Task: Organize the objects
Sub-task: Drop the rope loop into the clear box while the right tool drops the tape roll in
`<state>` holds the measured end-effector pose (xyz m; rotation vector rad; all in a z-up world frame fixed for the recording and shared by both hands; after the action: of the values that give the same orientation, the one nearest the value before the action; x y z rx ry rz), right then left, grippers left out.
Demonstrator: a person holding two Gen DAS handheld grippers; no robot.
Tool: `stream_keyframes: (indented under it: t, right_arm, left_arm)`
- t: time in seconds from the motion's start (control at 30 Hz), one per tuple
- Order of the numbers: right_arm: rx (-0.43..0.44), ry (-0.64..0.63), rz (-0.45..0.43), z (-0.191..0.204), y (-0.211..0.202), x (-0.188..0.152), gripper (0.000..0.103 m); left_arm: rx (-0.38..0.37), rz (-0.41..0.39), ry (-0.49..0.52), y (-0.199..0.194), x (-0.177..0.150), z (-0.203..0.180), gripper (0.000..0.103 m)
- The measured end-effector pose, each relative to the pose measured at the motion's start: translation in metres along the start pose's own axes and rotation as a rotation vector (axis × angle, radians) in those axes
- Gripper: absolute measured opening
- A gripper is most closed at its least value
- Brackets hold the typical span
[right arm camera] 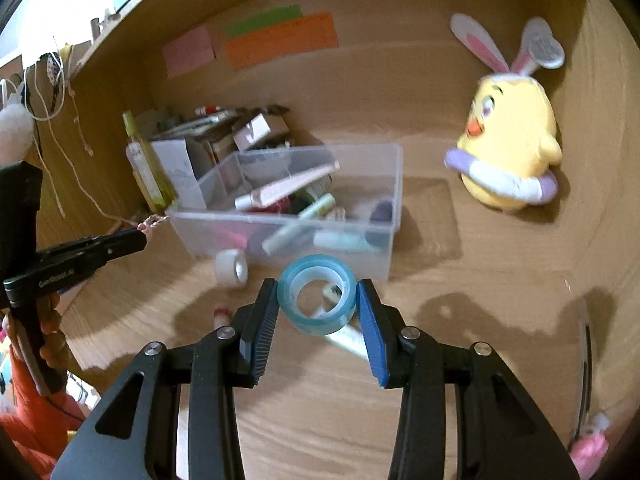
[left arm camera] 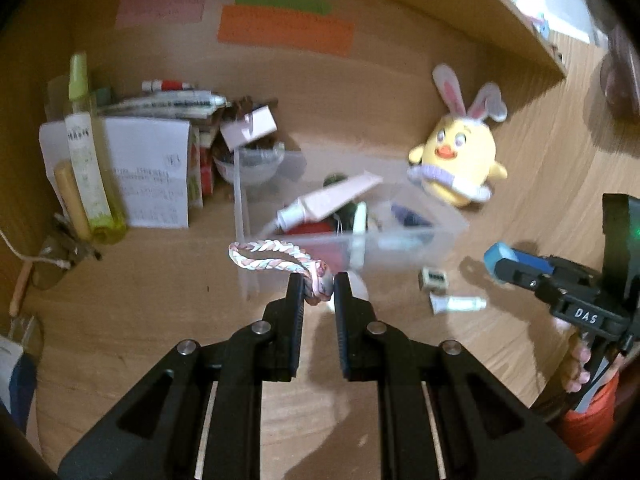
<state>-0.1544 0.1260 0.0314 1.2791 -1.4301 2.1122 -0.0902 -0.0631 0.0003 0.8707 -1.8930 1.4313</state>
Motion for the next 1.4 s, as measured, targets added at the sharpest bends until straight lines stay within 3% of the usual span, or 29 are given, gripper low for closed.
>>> stream_keyframes:
  t: [0.3, 0.57, 0.87, 1.13, 1.33, 1.4]
  right_arm:
    - [0.017, -0.006, -0.086, 0.012, 0.010, 0.052, 0.036]
    - [-0.004, 0.000, -0.060, 0.011, 0.046, 0.084, 0.036]
    - [-0.017, 0.009, 0.108, 0.002, 0.113, 0.074, 0.036]
    - [-0.016, -0.030, 0.145, 0.009, 0.131, 0.065, 0.037]
    - [-0.032, -0.051, 0.159, 0.013, 0.132, 0.063, 0.039]
    - [-0.044, -0.055, 0.150, 0.014, 0.130, 0.064, 0.049]
  left_arm:
    - [-0.005, -0.094, -0.006, -0.004, 0.045, 0.005, 0.014]
    - [-0.028, -0.042, -0.042, 0.033, 0.063, 0.013, 0.014]
    - [-0.040, 0.084, -0.056, 0.088, 0.052, 0.014, 0.014]
    - [-0.075, 0.129, -0.048, 0.102, 0.045, 0.011, 0.015]
    - [-0.066, 0.129, -0.026, 0.100, 0.043, 0.005, 0.023]
    - [-0.062, 0.121, -0.017, 0.097, 0.043, 0.003, 0.031]
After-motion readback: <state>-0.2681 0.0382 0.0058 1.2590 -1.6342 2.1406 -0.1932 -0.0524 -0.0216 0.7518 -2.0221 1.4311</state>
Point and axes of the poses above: each gripper's, at about its wrist camera, not at the fingertips, and y roughly the way its jaws point, z to its left, x to its top, the point moved 3 cm from there along y, roughly the way its jaws point, and after that the axes turned 4 degrees about -x, right-handed, at the moved point
